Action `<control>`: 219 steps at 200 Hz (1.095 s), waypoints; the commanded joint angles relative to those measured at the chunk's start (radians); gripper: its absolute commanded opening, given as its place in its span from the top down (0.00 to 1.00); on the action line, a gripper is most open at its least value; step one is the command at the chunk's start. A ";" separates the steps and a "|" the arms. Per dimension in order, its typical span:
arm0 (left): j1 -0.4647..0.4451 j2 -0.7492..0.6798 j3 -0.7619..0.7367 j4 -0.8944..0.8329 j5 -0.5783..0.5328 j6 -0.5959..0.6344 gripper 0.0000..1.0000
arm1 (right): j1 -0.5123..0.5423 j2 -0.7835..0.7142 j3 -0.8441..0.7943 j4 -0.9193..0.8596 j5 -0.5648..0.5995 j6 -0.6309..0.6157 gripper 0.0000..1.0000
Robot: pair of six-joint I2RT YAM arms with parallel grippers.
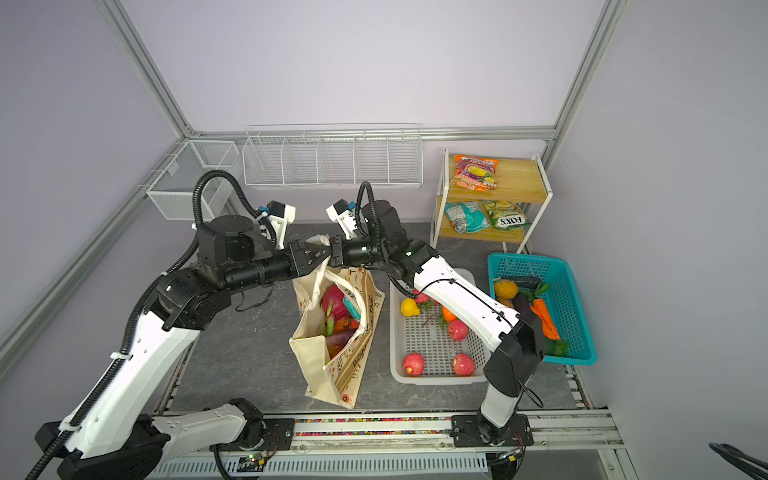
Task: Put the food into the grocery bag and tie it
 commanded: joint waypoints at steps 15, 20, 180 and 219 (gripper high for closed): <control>-0.025 -0.071 -0.089 0.066 0.044 -0.037 1.00 | 0.005 -0.001 -0.016 0.236 -0.011 0.063 0.93; -0.027 -0.080 -0.102 0.070 0.047 -0.043 1.00 | 0.003 -0.001 -0.022 0.254 -0.006 0.074 0.93; -0.029 -0.200 -0.162 -0.038 -0.071 -0.035 0.66 | -0.006 -0.009 -0.107 0.476 0.109 0.140 0.90; -0.029 -0.236 -0.142 -0.050 -0.133 -0.032 0.55 | -0.006 -0.012 -0.106 0.473 0.111 0.133 0.90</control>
